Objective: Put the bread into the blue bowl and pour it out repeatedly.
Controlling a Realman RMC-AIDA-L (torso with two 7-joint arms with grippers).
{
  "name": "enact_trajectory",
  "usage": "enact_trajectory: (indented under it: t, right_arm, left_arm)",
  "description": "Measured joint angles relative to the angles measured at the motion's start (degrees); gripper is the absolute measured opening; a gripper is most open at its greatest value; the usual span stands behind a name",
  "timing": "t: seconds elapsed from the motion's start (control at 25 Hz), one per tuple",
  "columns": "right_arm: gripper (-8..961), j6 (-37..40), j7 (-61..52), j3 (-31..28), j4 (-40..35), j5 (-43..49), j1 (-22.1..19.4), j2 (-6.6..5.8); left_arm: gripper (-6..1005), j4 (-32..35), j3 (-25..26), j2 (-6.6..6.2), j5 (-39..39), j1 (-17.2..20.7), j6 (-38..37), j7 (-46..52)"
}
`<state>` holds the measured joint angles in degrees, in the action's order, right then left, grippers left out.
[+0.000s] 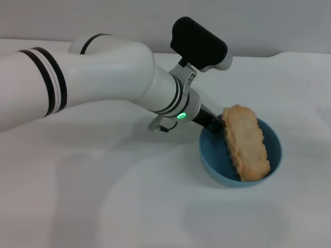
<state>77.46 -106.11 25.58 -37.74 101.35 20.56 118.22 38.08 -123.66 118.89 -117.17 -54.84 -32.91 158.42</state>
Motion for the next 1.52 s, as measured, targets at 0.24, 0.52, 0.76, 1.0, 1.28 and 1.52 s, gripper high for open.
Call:
enact_trajectory:
  t: [0.24, 0.52, 0.76, 1.0, 1.28, 1.52]
  right_arm:
    - [480, -0.08, 1.71, 0.42, 0.58, 0.14, 0.21, -0.12]
    - [487, -0.78, 10.46, -0.15, 1.81, -0.08, 0.05, -0.12]
    - [493, -7.24, 17.66, -0.29, 5.15, -0.44, 0.68, 0.0]
    - [626, -8.77, 43.11, -0.95, 14.11, -16.84, -0.51, 0.24]
    - [626, -9.13, 62.04, -2.98, 21.24, -28.71, -1.43, 0.59]
    - [626, -8.77, 78.25, -4.72, 29.63, -43.46, -1.02, 0.68]
  left_arm:
    - [162, 0.61, 0.85, -0.3, -0.4, 0.03, 0.03, -0.07]
    - [541, 3.27, 5.86, -0.83, -1.35, 3.42, 6.8, -1.8]
    - [709, 8.58, 13.84, -0.81, -2.95, 9.01, 12.52, -6.49]
    - [720, 8.36, 14.62, -0.56, -3.06, 13.61, 25.62, -7.17]
    - [732, 7.08, 3.05, -0.19, -2.5, 20.2, 50.62, -5.92]
    - [828, 2.38, -6.1, 0.1, -2.26, 22.16, 65.12, 0.24]
